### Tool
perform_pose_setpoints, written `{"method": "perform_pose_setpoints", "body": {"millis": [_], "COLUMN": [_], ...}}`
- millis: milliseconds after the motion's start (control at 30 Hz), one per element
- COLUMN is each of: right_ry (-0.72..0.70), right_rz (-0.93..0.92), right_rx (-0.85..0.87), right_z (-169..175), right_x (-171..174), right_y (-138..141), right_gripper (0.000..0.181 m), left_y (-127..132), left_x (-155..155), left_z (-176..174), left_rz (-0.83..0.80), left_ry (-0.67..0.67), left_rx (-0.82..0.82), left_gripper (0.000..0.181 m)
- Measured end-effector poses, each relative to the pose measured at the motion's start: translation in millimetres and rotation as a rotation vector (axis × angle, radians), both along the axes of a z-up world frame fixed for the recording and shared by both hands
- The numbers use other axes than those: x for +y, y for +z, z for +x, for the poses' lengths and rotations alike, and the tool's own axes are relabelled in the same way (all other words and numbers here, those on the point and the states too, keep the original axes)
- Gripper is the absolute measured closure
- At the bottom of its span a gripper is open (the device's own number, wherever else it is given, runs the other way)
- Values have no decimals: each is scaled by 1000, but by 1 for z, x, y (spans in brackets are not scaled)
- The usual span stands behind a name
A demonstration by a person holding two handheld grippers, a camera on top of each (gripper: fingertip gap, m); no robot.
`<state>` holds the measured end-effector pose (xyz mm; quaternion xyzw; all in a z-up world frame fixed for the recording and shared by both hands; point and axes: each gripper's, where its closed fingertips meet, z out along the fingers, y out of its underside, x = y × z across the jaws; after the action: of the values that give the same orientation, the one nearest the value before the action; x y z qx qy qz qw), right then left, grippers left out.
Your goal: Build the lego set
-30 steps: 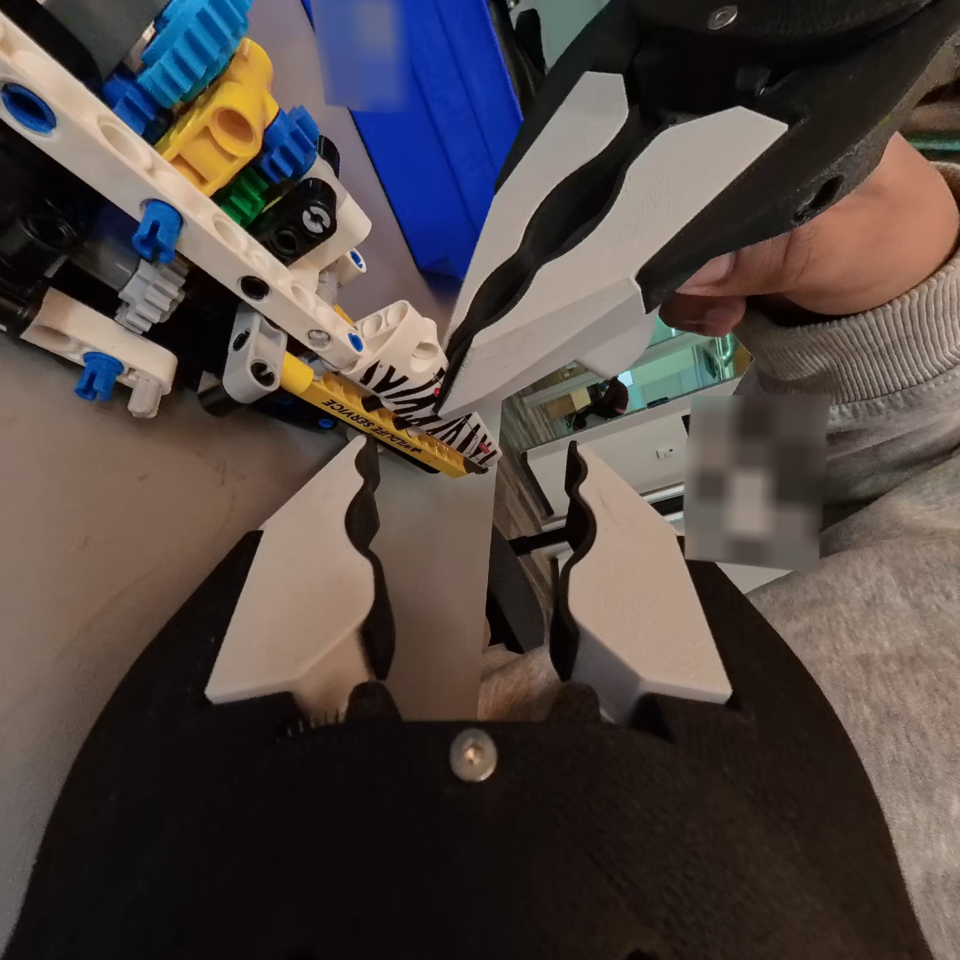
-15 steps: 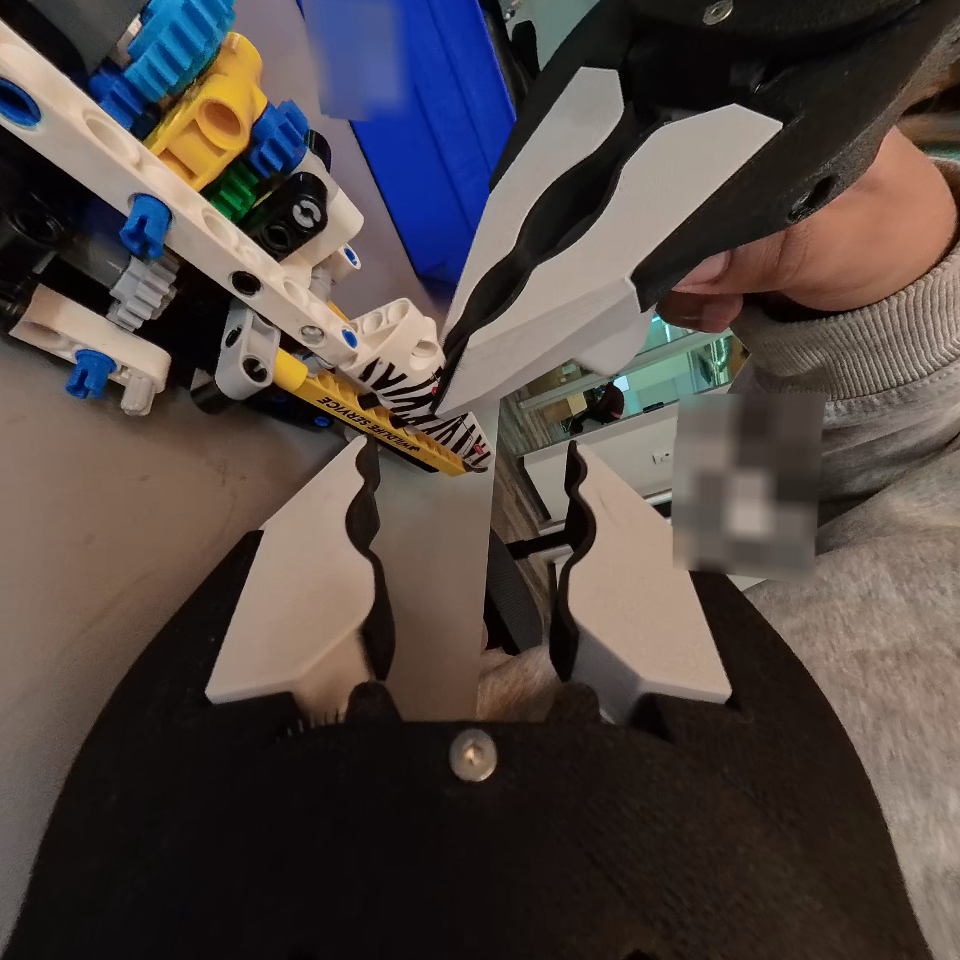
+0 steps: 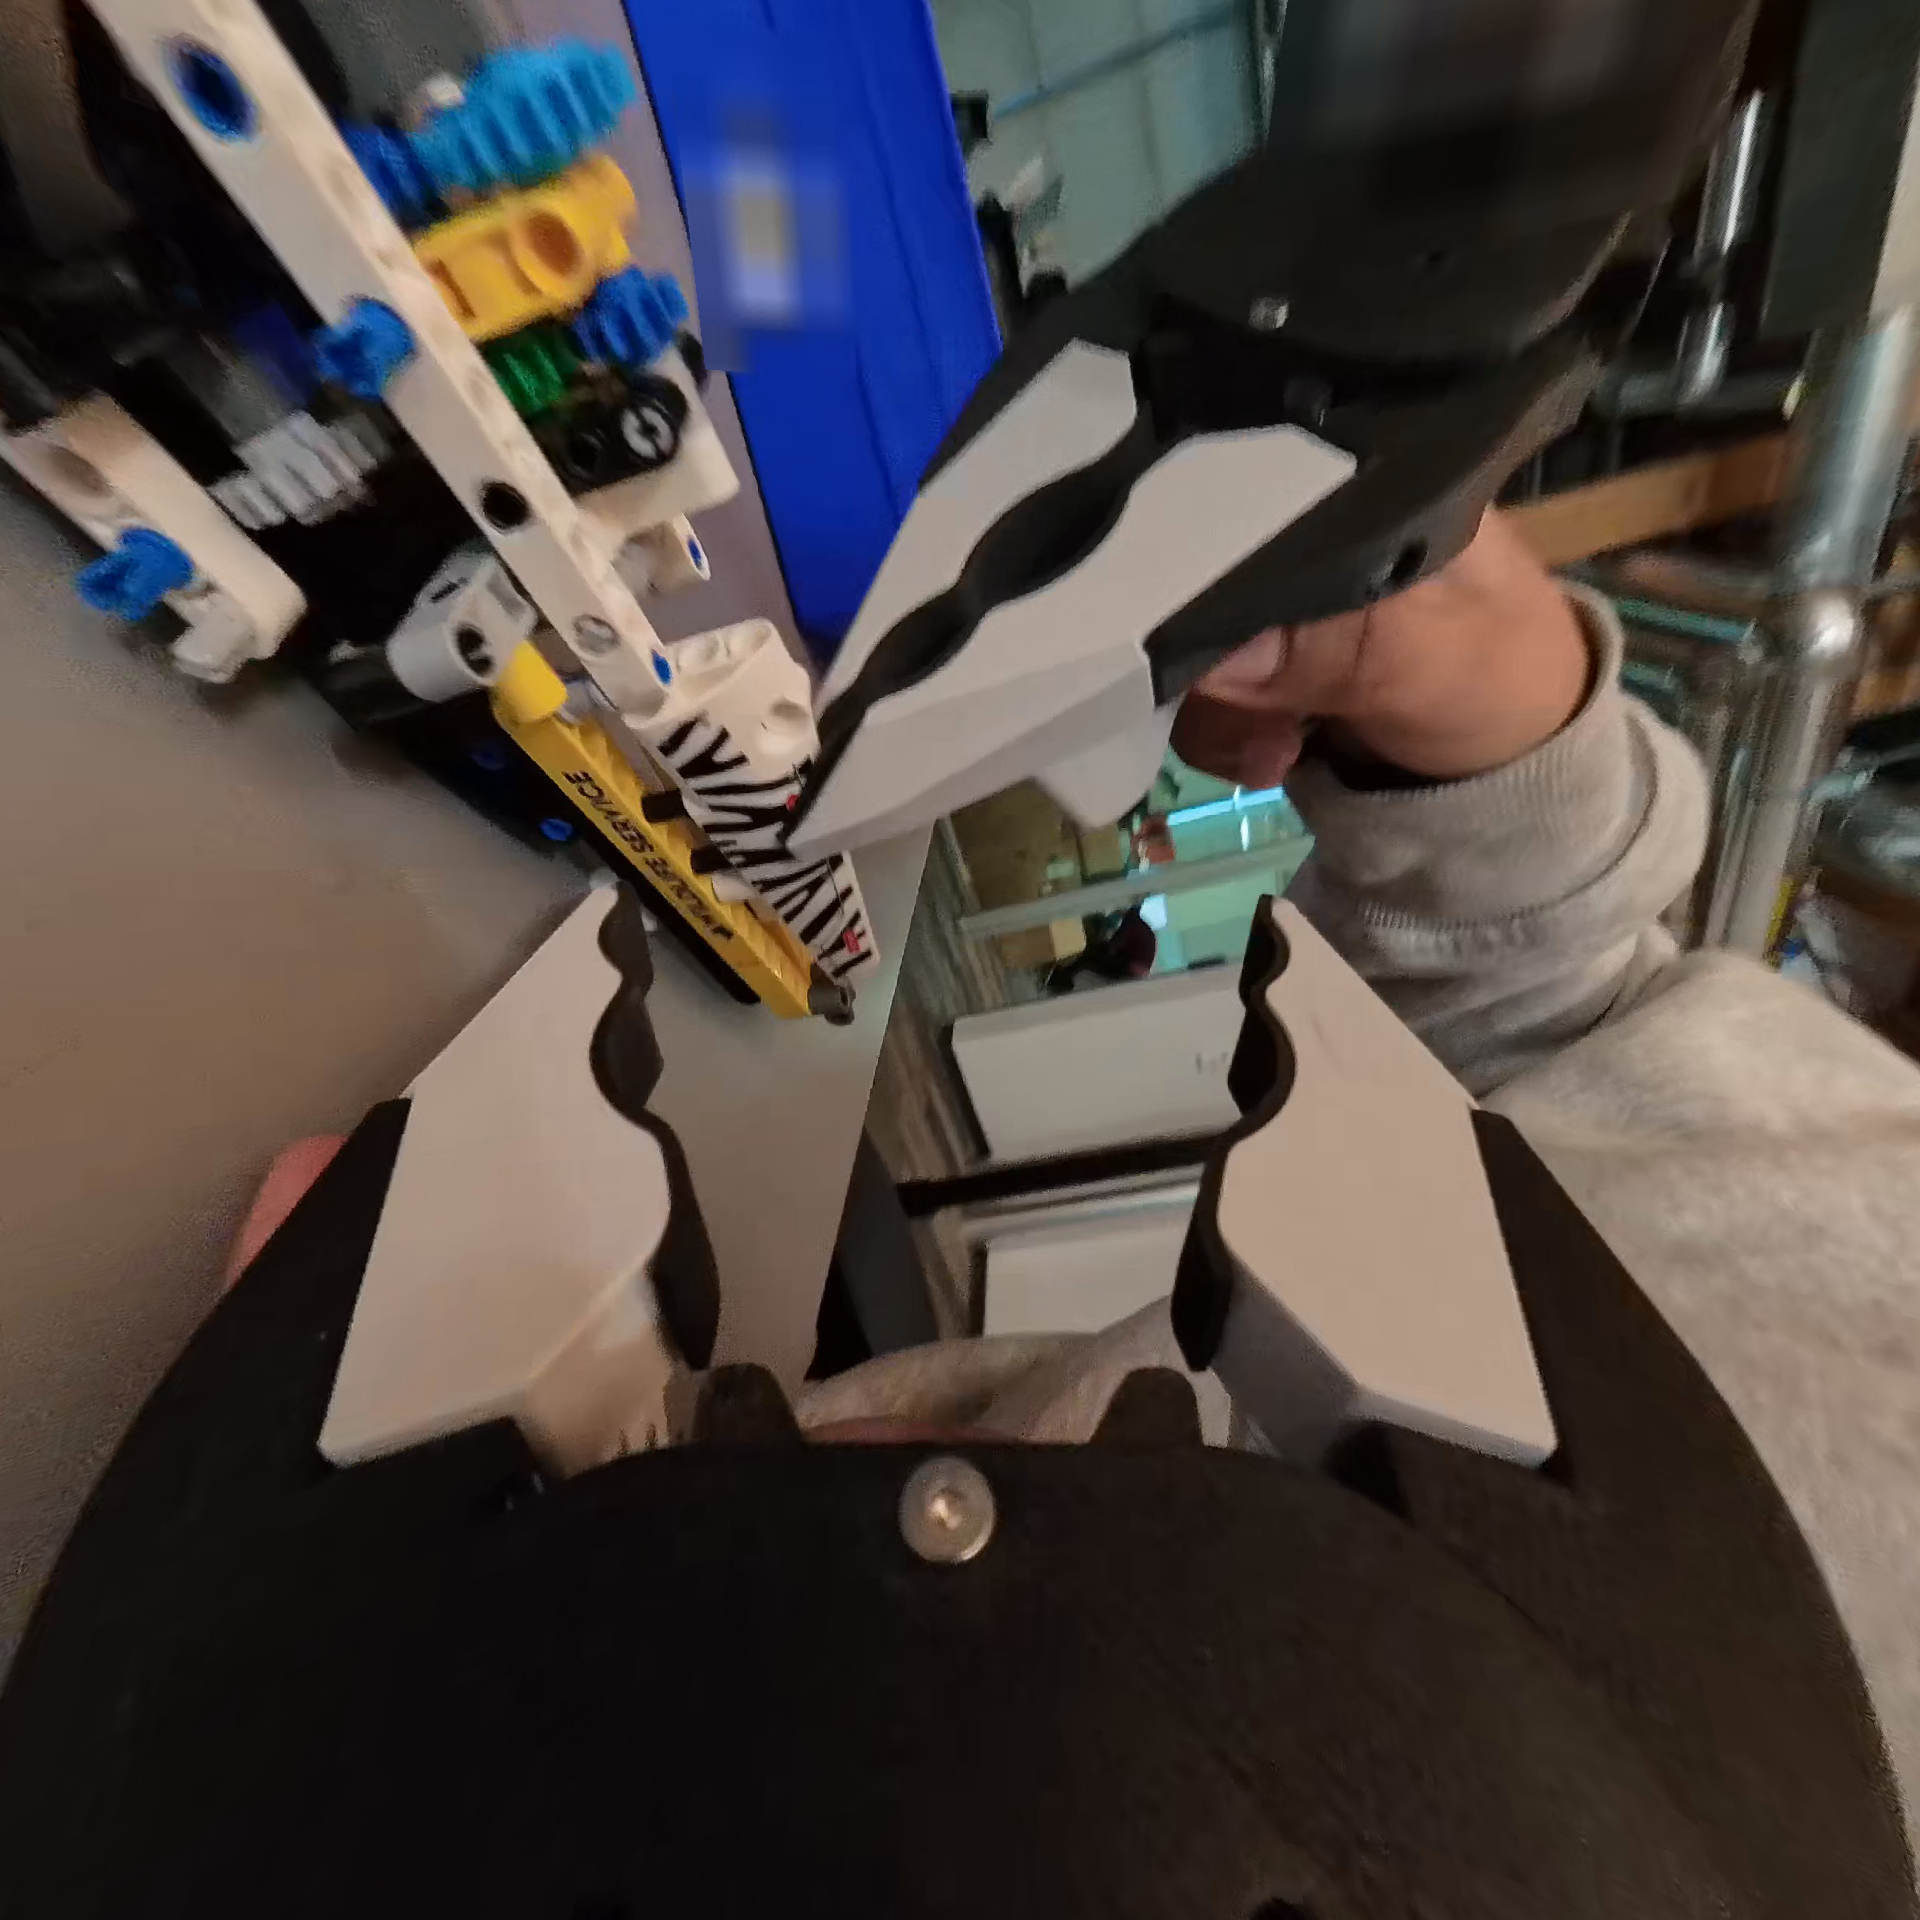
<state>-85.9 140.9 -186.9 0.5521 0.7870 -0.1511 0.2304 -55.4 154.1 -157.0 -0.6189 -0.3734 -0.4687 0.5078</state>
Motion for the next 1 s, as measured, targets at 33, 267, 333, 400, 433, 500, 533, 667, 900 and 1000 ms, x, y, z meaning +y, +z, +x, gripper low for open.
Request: {"method": "perform_pose_setpoints", "body": {"millis": [33,267,333,400,433,500,533,667,900,1000], "right_ry": [1,20,18,16,13,4,3,9,-5,-3], "right_rz": [-5,-11,-16,-25,-29,-33,-31,-12,-8,3], "right_rx": [2,12,12,5,2,4,3,0,-36,-55], "right_z": [0,-2,-3,-3,-3,-6,-7,-9,-12,-13], "right_x": [0,3,4,4,3,3,3,3,2,1], "right_y": [0,0,1,0,0,1,1,3,6,7], "right_gripper": [181,181,181,181,181,181,181,181,181,181], "left_y": [0,3,4,3,4,4,4,5,7,7], "left_x": [0,7,7,7,7,6,6,7,5,5], "left_z": [-4,-10,-11,-11,-13,-14,-13,-13,-14,-15], "left_rz": [6,47,67,98,116,132,136,152,183,188], "left_ry": [27,89,95,89,95,103,106,114,133,144], "left_rx": [-14,-52,-84,-145,-164,-152,-141,-115,-97,-96], "left_gripper": [70,73,73,74,74,76,76,79,84,86]}}
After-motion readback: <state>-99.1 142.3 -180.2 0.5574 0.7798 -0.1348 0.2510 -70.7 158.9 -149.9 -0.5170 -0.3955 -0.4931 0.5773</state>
